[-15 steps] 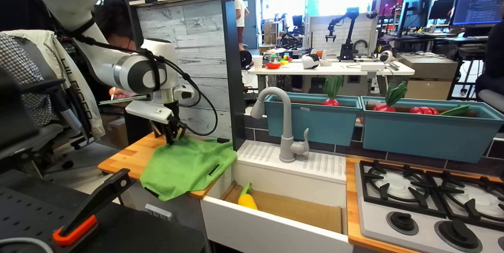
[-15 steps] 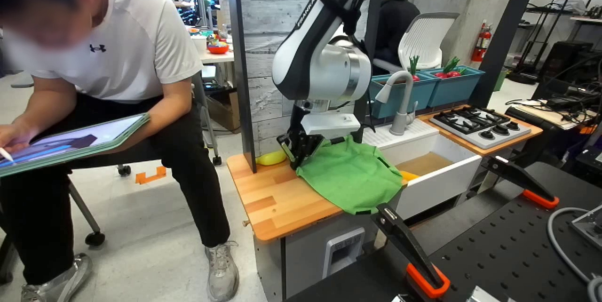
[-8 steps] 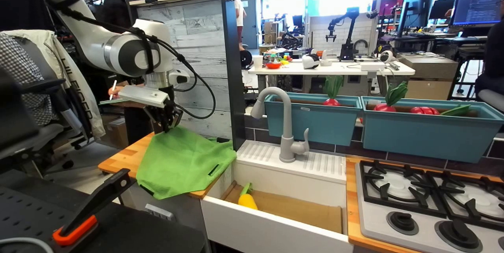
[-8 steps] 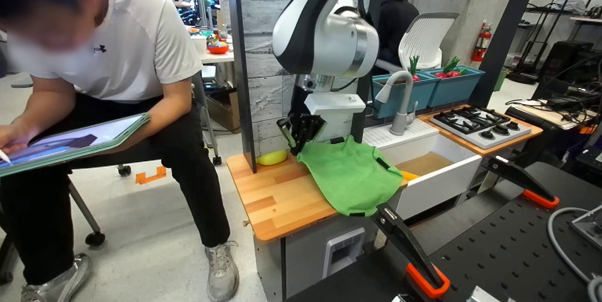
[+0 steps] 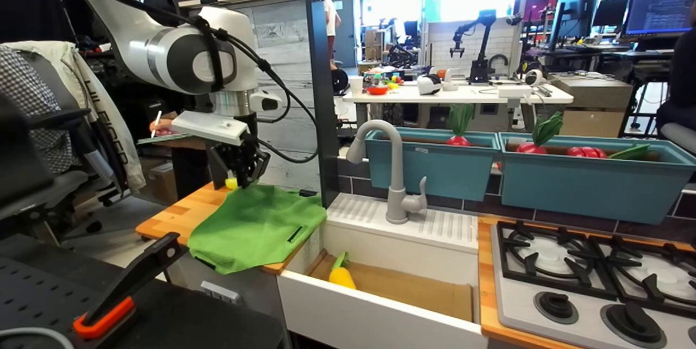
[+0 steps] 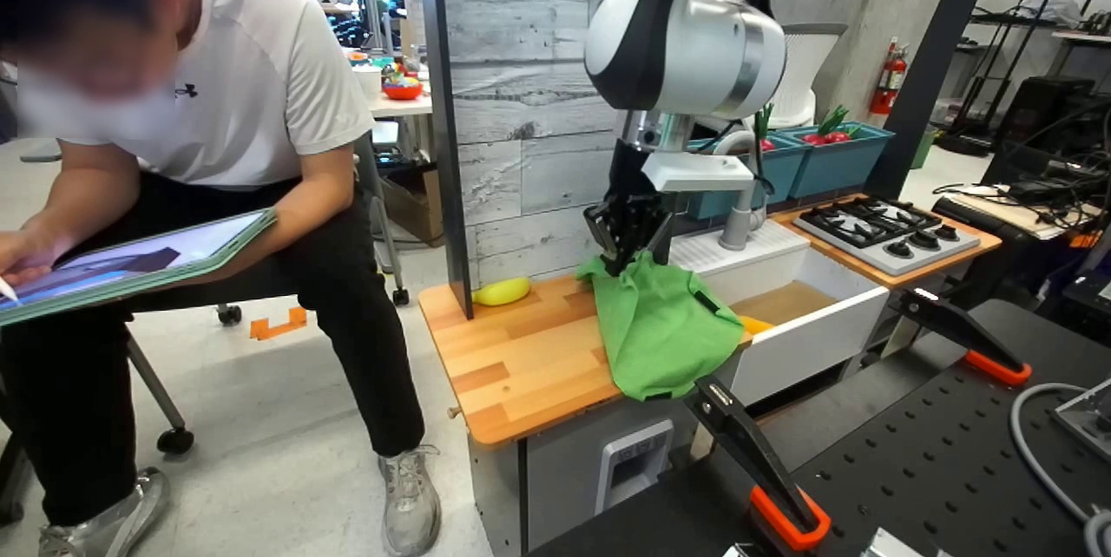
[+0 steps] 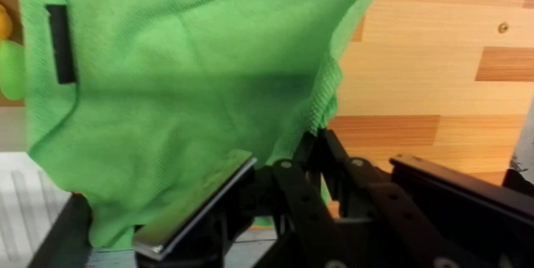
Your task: Fold the green cloth in half
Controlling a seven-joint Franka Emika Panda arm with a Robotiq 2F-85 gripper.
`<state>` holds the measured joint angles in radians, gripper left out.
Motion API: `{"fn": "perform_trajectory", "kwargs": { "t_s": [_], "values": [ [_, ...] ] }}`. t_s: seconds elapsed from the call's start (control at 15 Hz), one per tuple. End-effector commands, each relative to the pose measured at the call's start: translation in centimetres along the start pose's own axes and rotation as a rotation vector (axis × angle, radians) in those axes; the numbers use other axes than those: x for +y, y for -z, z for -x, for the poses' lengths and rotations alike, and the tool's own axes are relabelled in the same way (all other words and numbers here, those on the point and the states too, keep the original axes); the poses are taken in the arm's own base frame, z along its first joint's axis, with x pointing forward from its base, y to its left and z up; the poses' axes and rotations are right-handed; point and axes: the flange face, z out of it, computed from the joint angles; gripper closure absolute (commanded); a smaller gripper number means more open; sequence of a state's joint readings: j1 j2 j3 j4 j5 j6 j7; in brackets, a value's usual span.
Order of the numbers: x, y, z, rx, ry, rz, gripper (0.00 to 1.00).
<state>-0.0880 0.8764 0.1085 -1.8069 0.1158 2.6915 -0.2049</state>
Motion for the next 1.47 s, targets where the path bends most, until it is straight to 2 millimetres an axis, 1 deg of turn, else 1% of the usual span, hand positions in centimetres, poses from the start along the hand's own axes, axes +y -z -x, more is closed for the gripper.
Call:
{"fn": "perform_trajectory", "kwargs": {
  "t_s": [0.0, 0.13, 0.27, 0.47, 0.67, 0.87, 0.93, 1.0, 1.07, 1.2, 1.27, 1.4],
  "values": [
    [4.5, 1.2, 2.3, -0.007, -0.059, 0.03, 0.98],
    [7.3, 1.1, 3.3, -0.013, -0.106, 0.042, 0.98],
    [9.9, 0.6, 4.1, -0.023, -0.143, 0.043, 0.98],
    [12.8, -1.1, 5.3, -0.058, -0.201, 0.036, 0.98],
    [14.2, -3.1, 6.4, -0.089, -0.23, 0.024, 0.98],
    [14.7, -4.7, 7.3, -0.113, -0.239, 0.028, 0.98],
    [14.7, -5.0, 7.4, -0.122, -0.243, 0.028, 0.66],
    [14.8, -5.2, 7.6, -0.129, -0.242, 0.03, 0.65],
    [14.8, -5.3, 7.6, -0.131, -0.243, 0.029, 0.6],
    [15.0, -5.3, 7.6, -0.132, -0.245, 0.028, 0.45],
    [15.1, -5.1, 7.6, -0.13, -0.247, 0.028, 0.37],
    [15.2, -4.6, 7.5, -0.122, -0.248, 0.028, 0.24]
  ]
}}
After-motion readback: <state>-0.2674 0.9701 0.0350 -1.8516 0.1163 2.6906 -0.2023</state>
